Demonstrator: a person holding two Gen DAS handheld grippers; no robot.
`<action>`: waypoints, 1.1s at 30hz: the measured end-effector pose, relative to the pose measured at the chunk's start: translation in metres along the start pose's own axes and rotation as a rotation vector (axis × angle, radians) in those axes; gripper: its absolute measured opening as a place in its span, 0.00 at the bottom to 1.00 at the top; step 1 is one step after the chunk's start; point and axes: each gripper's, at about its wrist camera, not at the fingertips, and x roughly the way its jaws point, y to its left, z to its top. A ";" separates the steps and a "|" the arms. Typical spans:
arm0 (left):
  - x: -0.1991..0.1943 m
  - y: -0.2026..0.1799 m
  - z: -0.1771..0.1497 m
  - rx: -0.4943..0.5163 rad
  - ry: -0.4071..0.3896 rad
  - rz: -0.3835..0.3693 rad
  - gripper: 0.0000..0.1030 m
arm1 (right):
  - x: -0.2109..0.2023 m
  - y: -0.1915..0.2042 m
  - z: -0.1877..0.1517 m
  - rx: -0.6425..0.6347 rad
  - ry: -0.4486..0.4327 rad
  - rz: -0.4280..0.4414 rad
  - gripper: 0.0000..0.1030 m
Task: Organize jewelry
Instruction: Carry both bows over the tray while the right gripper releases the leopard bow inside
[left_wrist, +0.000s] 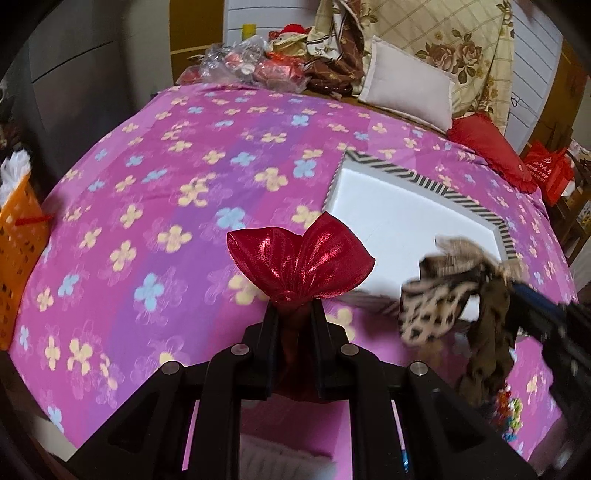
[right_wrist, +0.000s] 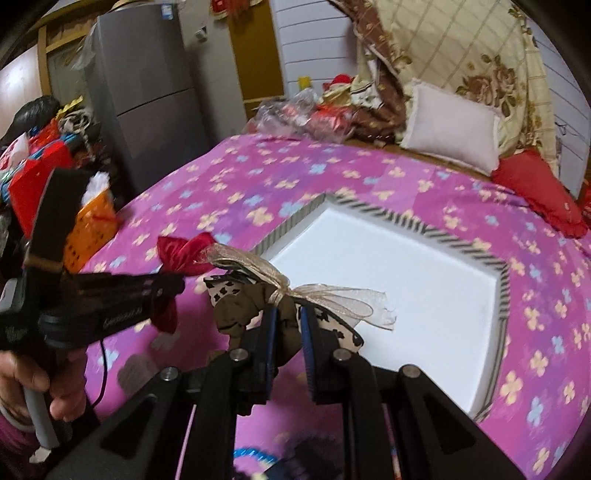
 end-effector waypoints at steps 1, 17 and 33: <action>0.001 -0.003 0.003 0.004 -0.003 -0.002 0.10 | 0.001 -0.003 0.004 0.004 -0.004 -0.007 0.13; 0.052 -0.044 0.040 0.066 0.024 -0.003 0.10 | 0.099 -0.072 0.072 0.126 0.074 -0.022 0.13; 0.104 -0.048 0.045 0.081 0.085 0.032 0.10 | 0.184 -0.074 0.096 0.163 0.149 0.000 0.13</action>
